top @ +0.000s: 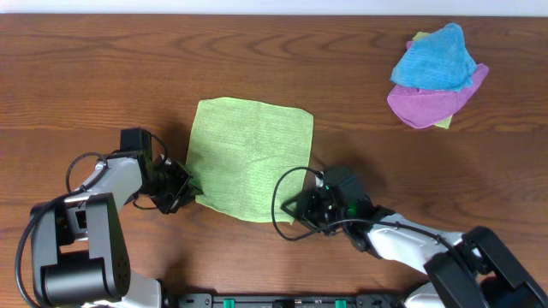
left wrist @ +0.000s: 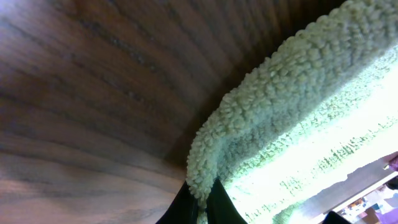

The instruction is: Fold the cloth

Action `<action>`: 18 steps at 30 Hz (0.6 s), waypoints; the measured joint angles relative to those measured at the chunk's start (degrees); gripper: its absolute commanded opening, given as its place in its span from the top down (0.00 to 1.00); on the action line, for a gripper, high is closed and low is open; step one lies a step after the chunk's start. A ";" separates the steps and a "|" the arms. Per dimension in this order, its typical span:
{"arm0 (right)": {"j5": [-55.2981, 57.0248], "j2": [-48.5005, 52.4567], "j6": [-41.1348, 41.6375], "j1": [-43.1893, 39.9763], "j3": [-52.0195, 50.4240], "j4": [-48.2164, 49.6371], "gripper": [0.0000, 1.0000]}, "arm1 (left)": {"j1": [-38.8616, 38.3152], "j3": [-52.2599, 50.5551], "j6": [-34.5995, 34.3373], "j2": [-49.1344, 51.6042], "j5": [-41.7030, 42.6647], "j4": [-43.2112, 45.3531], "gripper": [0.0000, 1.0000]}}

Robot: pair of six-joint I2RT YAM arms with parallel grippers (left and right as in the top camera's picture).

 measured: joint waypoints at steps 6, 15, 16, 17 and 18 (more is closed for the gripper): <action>1.25 0.96 -1.42 -0.11 -0.68 1.57 0.99 | 0.00 0.00 2.14 0.00 1.68 -1.16 0.94; 0.22 -8.41 -6.45 -3.10 -0.94 -8.35 0.99 | 0.00 -0.26 11.63 0.00 3.02 -11.56 0.94; 0.15 -10.34 -6.82 -3.17 -0.96 -10.58 0.99 | 0.00 -0.31 12.85 0.00 3.10 -12.79 0.94; 0.11 -12.04 -7.17 -3.17 -1.03 -12.57 0.99 | 0.00 -0.37 13.77 -0.04 3.26 -13.70 0.94; 0.00 -13.73 -7.50 -3.17 -1.03 -14.40 0.98 | 0.00 -0.42 14.86 -0.15 3.32 -14.91 0.94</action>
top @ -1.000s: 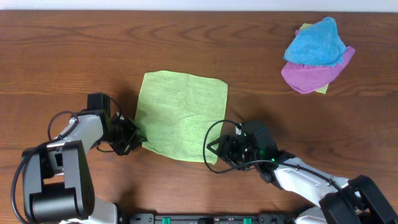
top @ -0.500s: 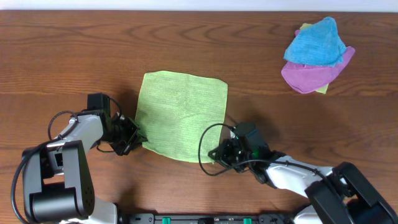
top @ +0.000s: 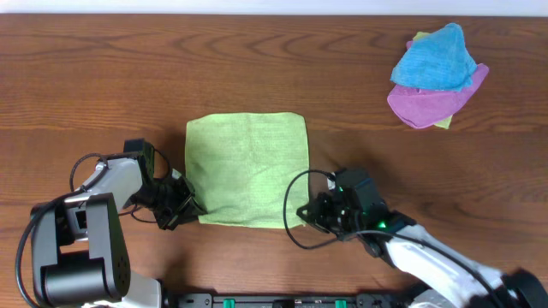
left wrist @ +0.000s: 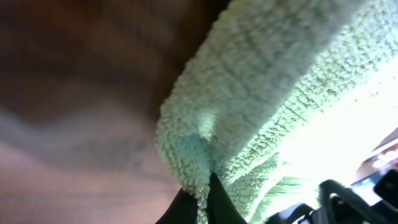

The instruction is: Fold the cloth

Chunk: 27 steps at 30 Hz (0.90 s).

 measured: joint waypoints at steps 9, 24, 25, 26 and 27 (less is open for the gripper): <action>-0.20 -12.50 -0.79 0.00 -0.04 -8.72 0.99 | 0.00 -0.22 4.61 -7.56 0.92 -6.80 0.94; 9.20 -14.56 -1.18 0.00 -0.02 -0.98 0.99 | -0.07 -0.22 -3.89 -15.63 2.69 4.13 0.94; 10.14 -13.35 -1.46 0.00 -0.02 1.03 0.98 | -0.11 -0.24 -5.33 -15.63 2.69 6.23 0.94; 10.75 -12.24 -1.73 0.00 0.02 2.27 0.99 | -0.15 -0.24 -6.75 -15.63 2.75 8.61 0.94; 11.50 -10.99 -1.92 0.00 0.04 3.65 0.98 | -0.22 -0.24 -8.24 -15.63 2.71 11.08 0.94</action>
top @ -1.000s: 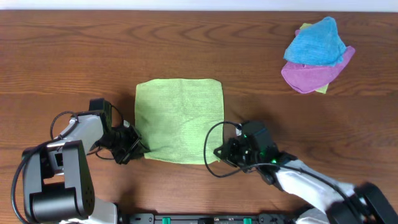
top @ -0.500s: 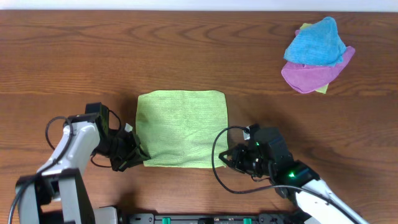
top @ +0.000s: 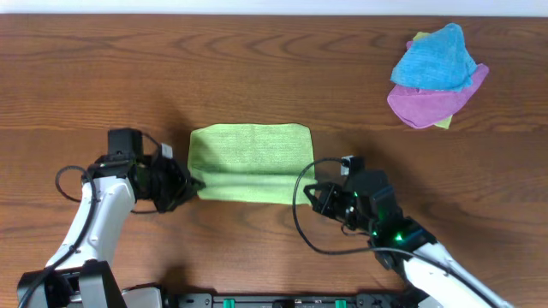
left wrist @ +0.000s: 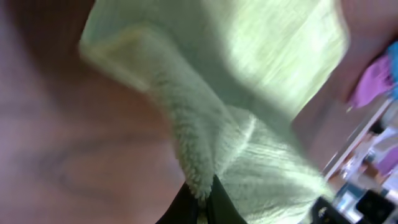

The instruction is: Fold the cloth

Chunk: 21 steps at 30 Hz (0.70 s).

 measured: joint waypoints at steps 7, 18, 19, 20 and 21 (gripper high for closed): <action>1.68 11.96 -5.77 -1.62 5.31 3.32 0.98 | -0.63 -0.04 -7.87 0.39 -0.79 12.46 0.94; 3.13 26.67 -16.46 -6.69 18.47 3.48 0.98 | -3.91 -0.07 -15.54 11.43 -3.82 34.27 0.94; 3.23 27.56 -17.07 -6.86 19.12 3.43 0.99 | -4.07 -0.07 -16.11 12.52 -4.00 35.58 0.94; 3.32 28.61 -17.77 -6.97 19.91 3.41 0.98 | -4.15 -0.07 -16.41 13.38 -4.20 36.63 0.94; 3.43 29.53 -18.36 -7.08 20.57 3.43 0.99 | -4.22 -0.04 -16.81 14.21 -4.46 37.42 0.94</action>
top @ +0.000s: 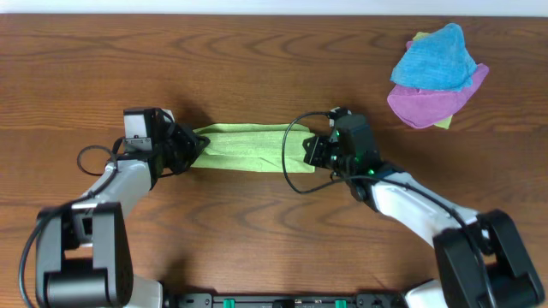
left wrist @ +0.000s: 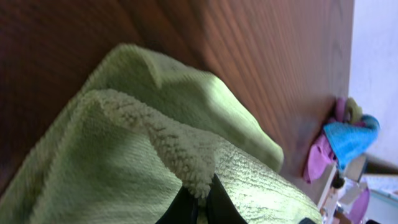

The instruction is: Fold the cloth

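Observation:
The light green cloth (top: 246, 147) lies doubled into a narrow band across the table's middle. My left gripper (top: 195, 147) is shut on its left corner, and my right gripper (top: 306, 151) is shut on its right corner. In the left wrist view the fluffy cloth (left wrist: 112, 155) fills the frame, its corner pinched between my black fingertips (left wrist: 200, 208).
A heap of blue, pink and yellow cloths (top: 437, 73) sits at the far right of the wooden table (top: 257, 60). The table's far edge runs along the top of the overhead view.
Both grippers have moved away from me, carrying the near edge of the cloth toward its far edge. The cloth's visible band is narrower than before.
First the cloth lay spread flat with both grippers shut on its near corners. Then it sat squared up and slightly nearer me. Then its near edge was lifted and carried partway over. Now that edge lies near the far edge.

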Action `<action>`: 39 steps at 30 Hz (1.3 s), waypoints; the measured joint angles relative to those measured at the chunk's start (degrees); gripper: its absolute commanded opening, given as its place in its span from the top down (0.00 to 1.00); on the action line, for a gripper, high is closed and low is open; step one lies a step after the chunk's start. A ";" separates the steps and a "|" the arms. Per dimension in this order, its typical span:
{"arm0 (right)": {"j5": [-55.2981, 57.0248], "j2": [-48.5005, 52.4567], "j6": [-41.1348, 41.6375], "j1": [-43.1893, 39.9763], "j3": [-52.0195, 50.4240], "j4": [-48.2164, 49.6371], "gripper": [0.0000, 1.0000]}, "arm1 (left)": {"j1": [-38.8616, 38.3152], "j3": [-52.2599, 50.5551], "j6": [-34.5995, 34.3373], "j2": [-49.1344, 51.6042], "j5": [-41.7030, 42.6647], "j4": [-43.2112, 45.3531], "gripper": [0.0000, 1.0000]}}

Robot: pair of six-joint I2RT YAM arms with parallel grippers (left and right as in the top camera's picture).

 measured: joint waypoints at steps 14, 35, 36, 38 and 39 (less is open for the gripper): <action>3.45 8.11 -4.24 -0.11 3.08 2.56 0.98 | -1.88 1.77 -3.45 7.41 -2.56 8.44 0.95; 10.03 8.28 -8.87 -0.55 3.15 5.55 0.66 | -3.32 5.16 -4.92 9.18 -6.29 9.27 0.18; 9.90 8.28 -8.92 -0.55 3.15 5.55 0.67 | -3.32 5.38 -4.98 9.18 -6.10 9.35 0.15; 9.42 8.22 -8.92 -0.55 3.15 5.51 0.66 | -3.23 6.16 -4.63 9.18 -5.57 9.27 0.13; 9.20 7.91 -8.92 -0.55 3.15 5.22 0.66 | -3.08 6.78 -4.26 9.18 -5.14 9.07 0.12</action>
